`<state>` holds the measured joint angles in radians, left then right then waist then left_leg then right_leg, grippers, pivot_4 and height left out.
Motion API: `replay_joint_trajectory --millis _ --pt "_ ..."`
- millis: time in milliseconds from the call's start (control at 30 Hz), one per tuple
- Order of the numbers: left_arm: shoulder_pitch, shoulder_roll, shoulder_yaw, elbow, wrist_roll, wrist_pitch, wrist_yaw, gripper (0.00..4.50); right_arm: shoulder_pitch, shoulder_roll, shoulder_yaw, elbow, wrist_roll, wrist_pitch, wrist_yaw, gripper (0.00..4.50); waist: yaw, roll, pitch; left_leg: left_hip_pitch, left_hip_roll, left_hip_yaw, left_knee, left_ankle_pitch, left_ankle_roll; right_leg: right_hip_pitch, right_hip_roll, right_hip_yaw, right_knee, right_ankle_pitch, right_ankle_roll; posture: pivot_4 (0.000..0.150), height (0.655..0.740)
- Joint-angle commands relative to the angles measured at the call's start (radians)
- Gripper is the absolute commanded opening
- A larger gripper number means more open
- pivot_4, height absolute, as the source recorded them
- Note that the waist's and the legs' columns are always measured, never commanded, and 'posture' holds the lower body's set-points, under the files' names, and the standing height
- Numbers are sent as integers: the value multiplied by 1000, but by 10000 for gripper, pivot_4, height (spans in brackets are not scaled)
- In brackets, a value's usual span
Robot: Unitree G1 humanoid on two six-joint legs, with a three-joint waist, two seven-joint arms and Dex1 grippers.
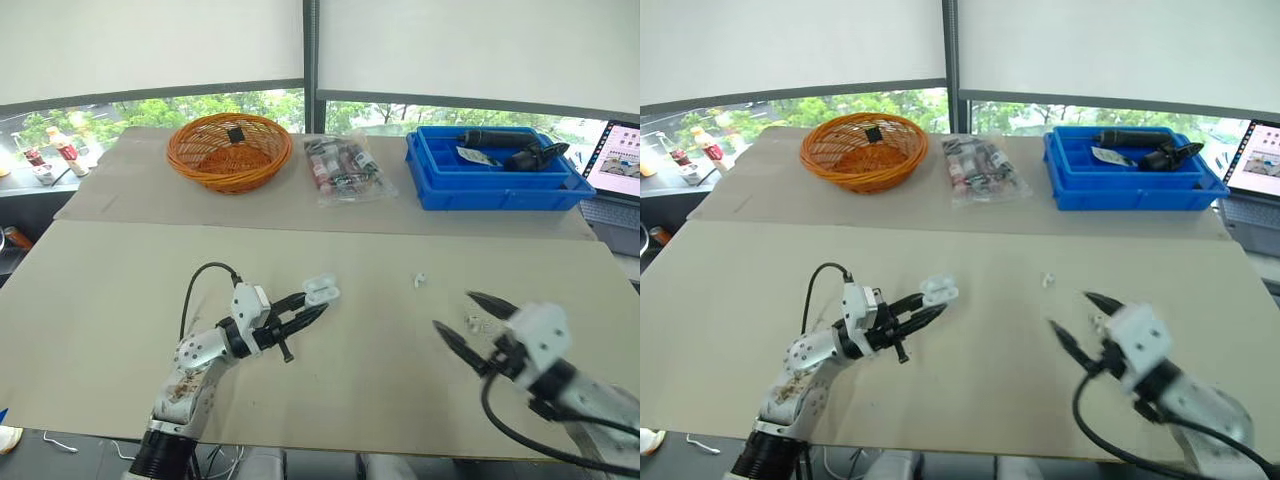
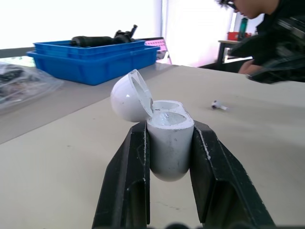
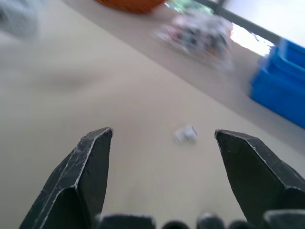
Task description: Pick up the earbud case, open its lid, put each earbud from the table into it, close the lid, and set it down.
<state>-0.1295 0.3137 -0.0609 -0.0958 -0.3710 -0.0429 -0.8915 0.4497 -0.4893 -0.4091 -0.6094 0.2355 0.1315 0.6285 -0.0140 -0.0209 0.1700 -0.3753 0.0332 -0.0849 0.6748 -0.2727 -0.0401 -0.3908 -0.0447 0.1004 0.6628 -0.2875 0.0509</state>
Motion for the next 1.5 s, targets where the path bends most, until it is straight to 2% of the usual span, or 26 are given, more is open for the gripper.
replay_joint_trajectory --millis 33,167,367,433,467,667,833,1033,1267,1500 --pt "14 -5 19 -28 8 -29 39 6148 113 39 -116 52 3 -157 16 37874 -6 1 0 3 0 1 -1 0 0 2 0 1 0 0 0 1500 7282" --pt "32 -4 33 -26 11 -31 64 6148 209 72 -169 144 27 -211 24 37874 -9 1 -1 7 0 1 -5 0 0 4 1 2 0 -1 -1 1500 7282" --pt "43 -4 35 -28 14 -42 77 6148 236 79 -163 256 33 -240 34 37874 -11 3 -2 7 0 2 -6 0 0 4 1 2 0 -1 -1 1500 7282" --pt "44 -3 34 -26 17 -45 84 6148 221 79 -164 285 54 -230 32 43450 -10 4 -2 7 0 2 -6 0 0 4 1 2 -1 -1 -1 1500 7282" --pt "43 -3 33 -24 18 -46 86 6148 216 75 -161 291 58 -230 34 44716 -10 4 -2 7 0 2 -6 0 0 4 1 2 -1 -1 -1 1500 7282" --pt "42 6 38 -14 22 -51 91 6148 138 77 -105 214 56 -212 2 45000 -13 4 -3 7 0 2 -7 0 0 4 1 3 -1 -1 -1 1500 7282" --pt "27 10 37 1 24 -52 93 6148 -61 106 71 82 -6 -89 -118 45000 -23 5 -3 7 0 2 -7 0 0 4 1 3 0 -1 -1 1500 7282" --pt "20 5 21 4 33 -56 92 6148 -370 194 286 114 -194 195 -350 45000 -23 6 -3 6 0 1 -7 0 -1 2 1 2 0 -1 -1 1500 7282" --pt "19 2 10 -4 39 -52 93 6148 -615 318 370 283 -274 384 -522 45000 -21 6 -3 5 0 1 -8 0 -1 1 0 2 -1 -1 -1 1500 7282" --pt "19 4 0 -13 43 -47 94 6148 -719 375 360 453 -283 391 -608 45000 -28 6 -3 5 0 1 -9 0 -1 0 0 1 0 -1 -1 1500 7282"
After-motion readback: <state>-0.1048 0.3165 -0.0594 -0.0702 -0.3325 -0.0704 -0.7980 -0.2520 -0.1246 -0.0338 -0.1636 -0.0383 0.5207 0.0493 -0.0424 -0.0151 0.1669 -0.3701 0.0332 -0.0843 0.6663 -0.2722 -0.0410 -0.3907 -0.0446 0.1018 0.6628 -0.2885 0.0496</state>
